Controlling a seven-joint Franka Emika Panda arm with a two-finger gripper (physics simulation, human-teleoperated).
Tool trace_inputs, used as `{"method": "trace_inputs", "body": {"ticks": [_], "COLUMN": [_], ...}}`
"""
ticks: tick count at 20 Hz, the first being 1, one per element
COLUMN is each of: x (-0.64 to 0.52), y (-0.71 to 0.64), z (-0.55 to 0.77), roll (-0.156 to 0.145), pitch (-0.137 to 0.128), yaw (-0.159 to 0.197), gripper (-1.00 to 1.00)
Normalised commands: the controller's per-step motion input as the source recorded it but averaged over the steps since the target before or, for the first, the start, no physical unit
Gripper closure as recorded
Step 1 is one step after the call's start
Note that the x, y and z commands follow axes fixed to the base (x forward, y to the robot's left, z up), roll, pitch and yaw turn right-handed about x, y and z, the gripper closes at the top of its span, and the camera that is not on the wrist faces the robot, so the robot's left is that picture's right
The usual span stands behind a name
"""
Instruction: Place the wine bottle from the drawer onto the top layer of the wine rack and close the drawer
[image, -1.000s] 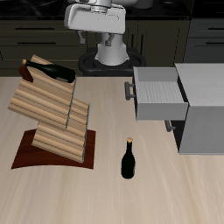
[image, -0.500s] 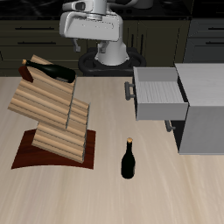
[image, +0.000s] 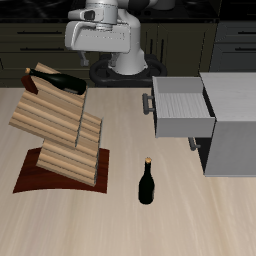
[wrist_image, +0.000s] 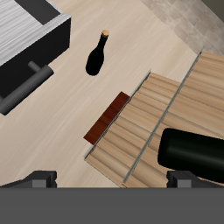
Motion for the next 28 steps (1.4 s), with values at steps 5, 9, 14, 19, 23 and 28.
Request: {"method": "trace_inputs", "body": {"ticks": [5,9,14,19,23,28], "x": [0.03,0.17,0.13,0.17,0.13,0.13], "y": [-0.09,-0.15,-0.01,0.1,0.15,0.19], "z": [-0.04,-0.13,-0.12,-0.17,-0.08,-0.18], "roll": [-0.035,-0.041,-0.008,-0.003,0.021,0.016], "pitch": [-0.013,0.012,-0.011,0.006,-0.017,0.005], "yaw": [0.067,0.021,0.012,0.036,0.016,0.028], "gripper": [-1.0,-1.0,-1.0,-1.0,-1.0,-1.0]}}
